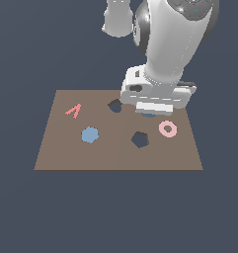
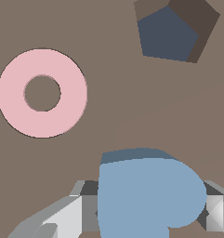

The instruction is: Insert a designated object into the corresponding slot on a board.

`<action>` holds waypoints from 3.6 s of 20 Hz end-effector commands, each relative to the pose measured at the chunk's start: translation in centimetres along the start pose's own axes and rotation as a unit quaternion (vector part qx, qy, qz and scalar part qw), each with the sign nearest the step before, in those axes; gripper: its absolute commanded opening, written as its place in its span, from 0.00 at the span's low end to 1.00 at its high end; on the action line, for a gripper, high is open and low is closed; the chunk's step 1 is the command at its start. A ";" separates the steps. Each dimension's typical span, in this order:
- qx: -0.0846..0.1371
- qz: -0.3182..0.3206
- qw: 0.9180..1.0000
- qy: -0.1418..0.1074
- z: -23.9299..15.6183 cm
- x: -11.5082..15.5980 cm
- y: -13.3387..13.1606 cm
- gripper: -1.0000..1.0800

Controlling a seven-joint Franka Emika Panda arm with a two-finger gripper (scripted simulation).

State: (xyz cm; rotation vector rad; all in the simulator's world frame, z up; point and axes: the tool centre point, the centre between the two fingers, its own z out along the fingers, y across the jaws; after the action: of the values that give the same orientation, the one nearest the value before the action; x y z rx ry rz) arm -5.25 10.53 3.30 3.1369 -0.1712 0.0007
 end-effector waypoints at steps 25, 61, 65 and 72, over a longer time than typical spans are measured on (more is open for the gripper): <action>0.001 0.588 0.809 0.000 -0.5 3.5 6.3 0.00; 0.000 0.929 0.370 -0.001 -0.8 -1.0 11.2 0.00; 0.000 0.929 0.370 -0.001 -0.7 -1.0 11.2 0.00; 0.000 0.930 0.368 -0.001 0.2 -1.0 11.2 0.00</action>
State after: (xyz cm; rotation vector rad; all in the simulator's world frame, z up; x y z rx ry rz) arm -7.52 -0.53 3.21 0.9955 -2.9794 -0.0015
